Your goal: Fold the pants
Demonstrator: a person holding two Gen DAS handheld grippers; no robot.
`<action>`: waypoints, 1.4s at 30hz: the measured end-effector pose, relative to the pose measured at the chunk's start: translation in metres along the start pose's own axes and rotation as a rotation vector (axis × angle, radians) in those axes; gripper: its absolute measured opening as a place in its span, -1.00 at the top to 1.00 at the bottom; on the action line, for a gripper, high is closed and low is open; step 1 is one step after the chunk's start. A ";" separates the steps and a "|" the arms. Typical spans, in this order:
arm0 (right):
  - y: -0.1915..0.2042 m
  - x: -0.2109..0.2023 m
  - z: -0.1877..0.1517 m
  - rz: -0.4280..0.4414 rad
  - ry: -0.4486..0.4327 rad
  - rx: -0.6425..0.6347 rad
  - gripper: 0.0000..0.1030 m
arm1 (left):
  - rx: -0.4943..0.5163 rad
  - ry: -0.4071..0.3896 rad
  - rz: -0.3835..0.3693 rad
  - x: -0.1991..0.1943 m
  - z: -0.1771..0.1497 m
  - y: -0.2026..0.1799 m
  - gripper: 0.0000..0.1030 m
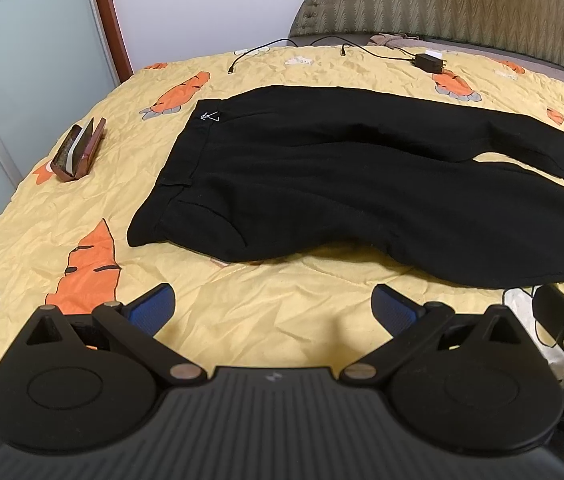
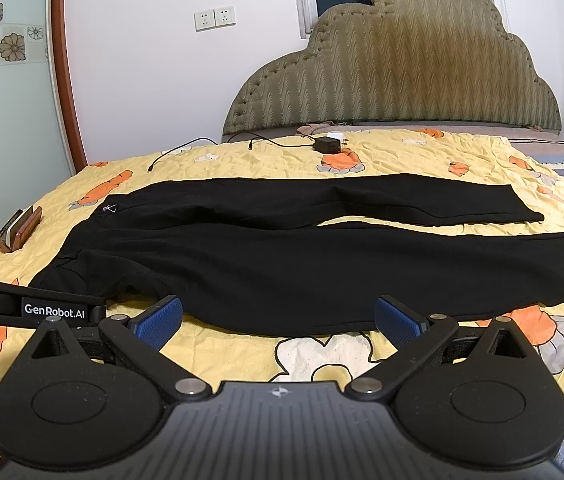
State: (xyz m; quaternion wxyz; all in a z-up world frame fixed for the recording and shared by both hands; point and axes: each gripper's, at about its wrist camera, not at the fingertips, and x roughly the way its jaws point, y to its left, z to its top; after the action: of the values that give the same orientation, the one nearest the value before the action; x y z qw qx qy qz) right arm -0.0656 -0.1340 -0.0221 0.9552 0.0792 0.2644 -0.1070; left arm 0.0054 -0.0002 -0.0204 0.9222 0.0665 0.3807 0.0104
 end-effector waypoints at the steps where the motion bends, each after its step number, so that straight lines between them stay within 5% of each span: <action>1: 0.000 0.000 0.000 0.000 0.000 0.001 -1.00 | 0.000 0.000 0.001 0.000 0.000 0.000 -1.00; 28: 0.005 0.018 0.008 0.013 0.016 -0.024 -1.00 | -0.002 0.022 0.018 0.019 0.013 0.007 -1.00; 42: 0.023 0.060 0.073 0.206 -0.126 -0.271 -1.00 | -0.033 -0.004 0.093 0.054 0.061 0.064 -1.00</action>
State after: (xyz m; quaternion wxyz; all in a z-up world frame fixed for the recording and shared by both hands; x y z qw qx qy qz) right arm 0.0262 -0.1364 0.0108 0.9777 -0.0305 0.2066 0.0233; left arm 0.0889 0.0597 -0.0073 0.9224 0.0688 0.3754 0.0592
